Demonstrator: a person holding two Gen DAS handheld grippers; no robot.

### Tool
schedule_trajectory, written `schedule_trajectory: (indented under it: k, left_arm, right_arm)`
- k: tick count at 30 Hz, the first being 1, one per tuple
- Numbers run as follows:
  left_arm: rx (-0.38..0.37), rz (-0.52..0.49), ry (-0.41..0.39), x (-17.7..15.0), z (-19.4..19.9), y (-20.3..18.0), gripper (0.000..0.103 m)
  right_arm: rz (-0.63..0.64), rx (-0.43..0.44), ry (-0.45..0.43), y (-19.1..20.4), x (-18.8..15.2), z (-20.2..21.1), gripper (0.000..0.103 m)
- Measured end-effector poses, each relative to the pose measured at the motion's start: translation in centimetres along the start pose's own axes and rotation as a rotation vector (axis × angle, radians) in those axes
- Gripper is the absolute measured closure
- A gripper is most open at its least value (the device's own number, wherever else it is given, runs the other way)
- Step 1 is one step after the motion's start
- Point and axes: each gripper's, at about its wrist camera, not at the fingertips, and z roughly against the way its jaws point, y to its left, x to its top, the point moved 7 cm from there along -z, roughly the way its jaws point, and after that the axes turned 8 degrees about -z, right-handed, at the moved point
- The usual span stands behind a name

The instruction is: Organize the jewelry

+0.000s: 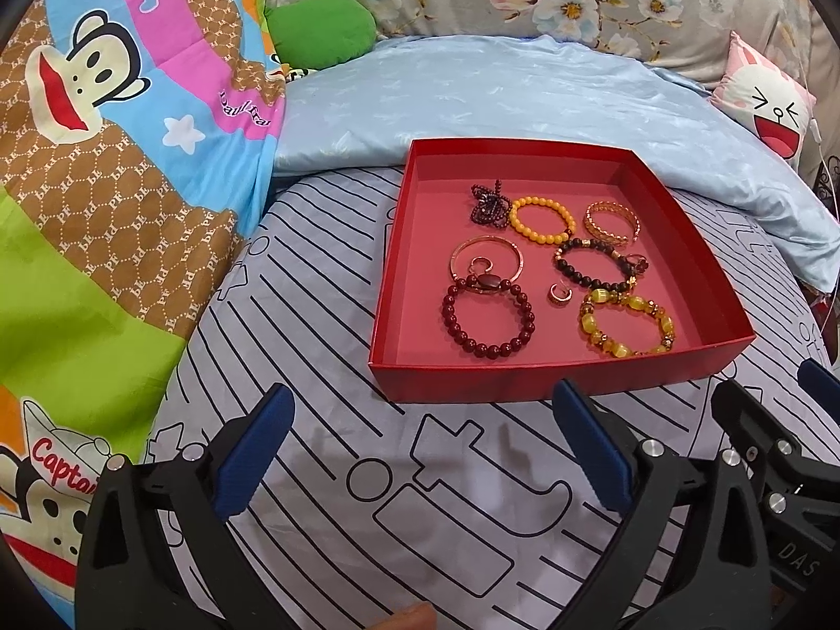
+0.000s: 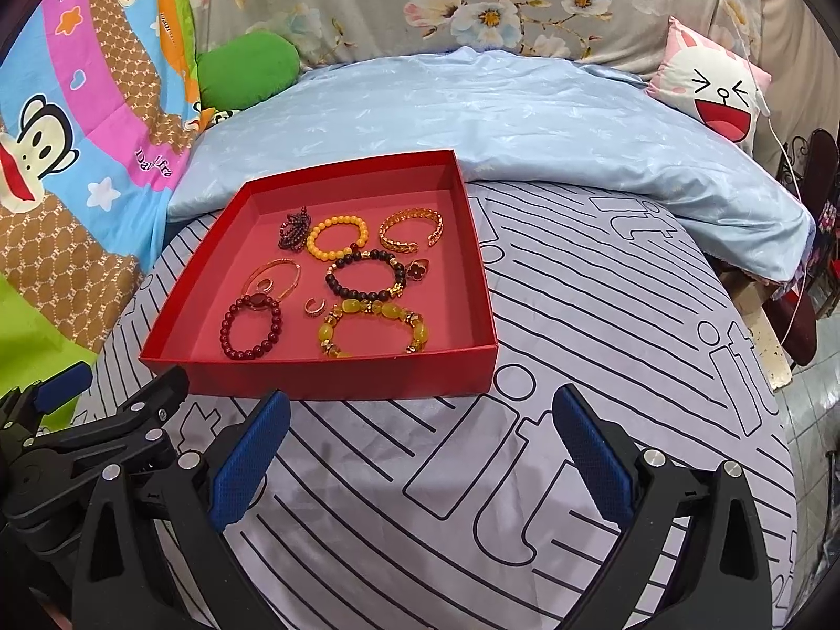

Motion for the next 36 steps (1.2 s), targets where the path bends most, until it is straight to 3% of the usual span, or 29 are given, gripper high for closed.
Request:
schedule_trajectory:
  k: [36]
  left_arm:
    - [0.016,0.012,0.007,-0.09,0.05,0.18,0.009]
  right_arm:
    - [0.0,-0.011,0.001,-0.3,-0.23,0.04,0.006]
